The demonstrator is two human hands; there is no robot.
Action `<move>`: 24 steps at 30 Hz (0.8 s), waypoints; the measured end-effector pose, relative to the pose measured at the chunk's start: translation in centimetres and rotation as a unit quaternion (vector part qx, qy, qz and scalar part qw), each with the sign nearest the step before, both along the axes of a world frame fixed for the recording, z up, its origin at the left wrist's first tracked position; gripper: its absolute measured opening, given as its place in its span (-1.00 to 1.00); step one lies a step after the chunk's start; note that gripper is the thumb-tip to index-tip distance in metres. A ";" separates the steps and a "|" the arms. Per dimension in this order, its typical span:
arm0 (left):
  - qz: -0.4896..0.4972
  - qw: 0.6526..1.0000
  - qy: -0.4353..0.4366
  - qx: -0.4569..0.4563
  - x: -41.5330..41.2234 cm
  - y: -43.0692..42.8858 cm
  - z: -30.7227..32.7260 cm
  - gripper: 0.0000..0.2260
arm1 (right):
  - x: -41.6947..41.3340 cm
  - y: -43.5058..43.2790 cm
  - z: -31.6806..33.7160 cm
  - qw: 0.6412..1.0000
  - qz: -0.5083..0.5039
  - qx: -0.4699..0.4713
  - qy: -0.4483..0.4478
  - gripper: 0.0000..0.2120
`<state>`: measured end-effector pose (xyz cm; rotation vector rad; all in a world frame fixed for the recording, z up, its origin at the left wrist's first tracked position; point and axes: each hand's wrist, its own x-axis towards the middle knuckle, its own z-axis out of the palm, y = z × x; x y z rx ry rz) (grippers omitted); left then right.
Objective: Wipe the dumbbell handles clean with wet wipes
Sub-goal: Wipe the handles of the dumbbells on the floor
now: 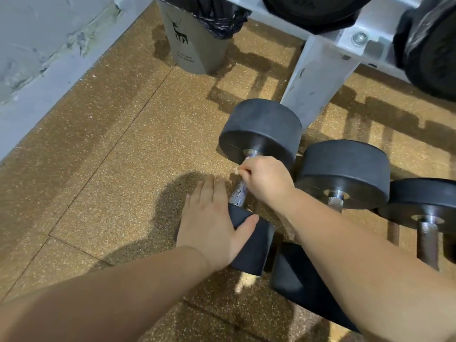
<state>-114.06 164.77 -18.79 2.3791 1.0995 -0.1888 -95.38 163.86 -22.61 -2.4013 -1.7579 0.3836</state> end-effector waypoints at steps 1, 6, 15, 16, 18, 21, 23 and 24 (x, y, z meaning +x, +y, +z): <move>0.002 1.000 -0.002 0.002 -0.1 0.0 -0.1 -0.12 | -1.0 -0.6 0.0 0.998 0.051 -0.019 0.012 -0.79; -0.005 1.000 0.002 0.018 0.2 -0.2 -0.3 -0.07 | -0.3 -0.6 -0.1 0.994 0.107 -0.031 -0.001 -0.80; -0.014 1.000 0.006 0.024 0.6 -0.9 -0.4 -0.09 | 0.6 -2.3 -0.4 0.983 0.079 -0.001 0.164 -0.83; -0.011 1.000 0.004 0.021 0.6 -0.8 -0.5 -0.07 | 0.4 -2.8 -0.3 0.978 0.103 -0.013 0.179 -0.84; -0.002 1.000 -0.003 0.019 0.3 -0.5 -0.7 -0.02 | 0.3 -2.8 -0.8 0.979 0.123 -0.008 0.165 -0.85; 0.005 1.000 -0.017 0.002 -0.2 0.1 -0.6 0.01 | 0.7 -0.8 -1.8 0.994 0.049 0.047 0.082 -0.78; 0.015 0.999 -0.021 -0.022 -0.5 0.7 -0.5 0.05 | 1.2 0.5 -1.9 0.990 -0.081 0.074 0.090 -0.79; 0.018 0.999 -0.024 -0.031 -0.6 1.1 -0.5 0.07 | 1.1 0.7 -2.1 0.982 -0.122 0.084 0.117 -0.80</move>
